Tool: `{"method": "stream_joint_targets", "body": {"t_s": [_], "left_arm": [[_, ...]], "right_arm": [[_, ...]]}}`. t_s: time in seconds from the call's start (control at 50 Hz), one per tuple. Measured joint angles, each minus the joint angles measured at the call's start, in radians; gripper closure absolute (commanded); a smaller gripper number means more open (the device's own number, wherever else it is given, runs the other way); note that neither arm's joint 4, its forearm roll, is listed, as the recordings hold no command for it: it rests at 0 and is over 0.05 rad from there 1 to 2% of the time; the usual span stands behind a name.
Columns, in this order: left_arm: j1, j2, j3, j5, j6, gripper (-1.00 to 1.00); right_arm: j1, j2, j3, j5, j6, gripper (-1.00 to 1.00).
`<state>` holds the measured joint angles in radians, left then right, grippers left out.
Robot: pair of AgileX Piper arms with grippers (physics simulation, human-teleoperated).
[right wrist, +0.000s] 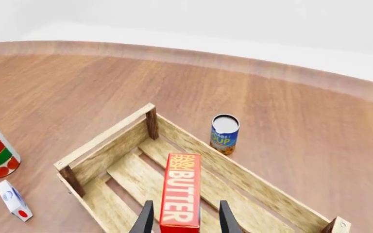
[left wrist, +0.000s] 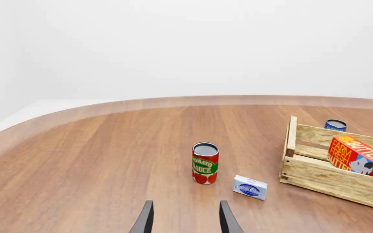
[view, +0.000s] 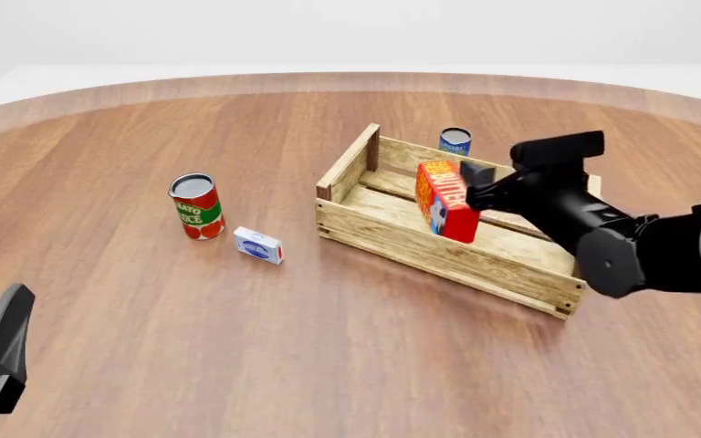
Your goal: Pick up the butter and put it in the tray.
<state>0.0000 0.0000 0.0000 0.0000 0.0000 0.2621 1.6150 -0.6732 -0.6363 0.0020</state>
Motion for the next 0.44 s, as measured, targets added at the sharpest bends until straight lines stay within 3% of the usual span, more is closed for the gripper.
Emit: {"method": "stream_joint_targets", "body": {"t_s": [0.44], "left_arm": [[0.0,0.0,0.0,0.0,0.0,-1.0]], "right_arm": [[-0.012,-0.182,0.075,0.037,0.0,-1.0]]}}
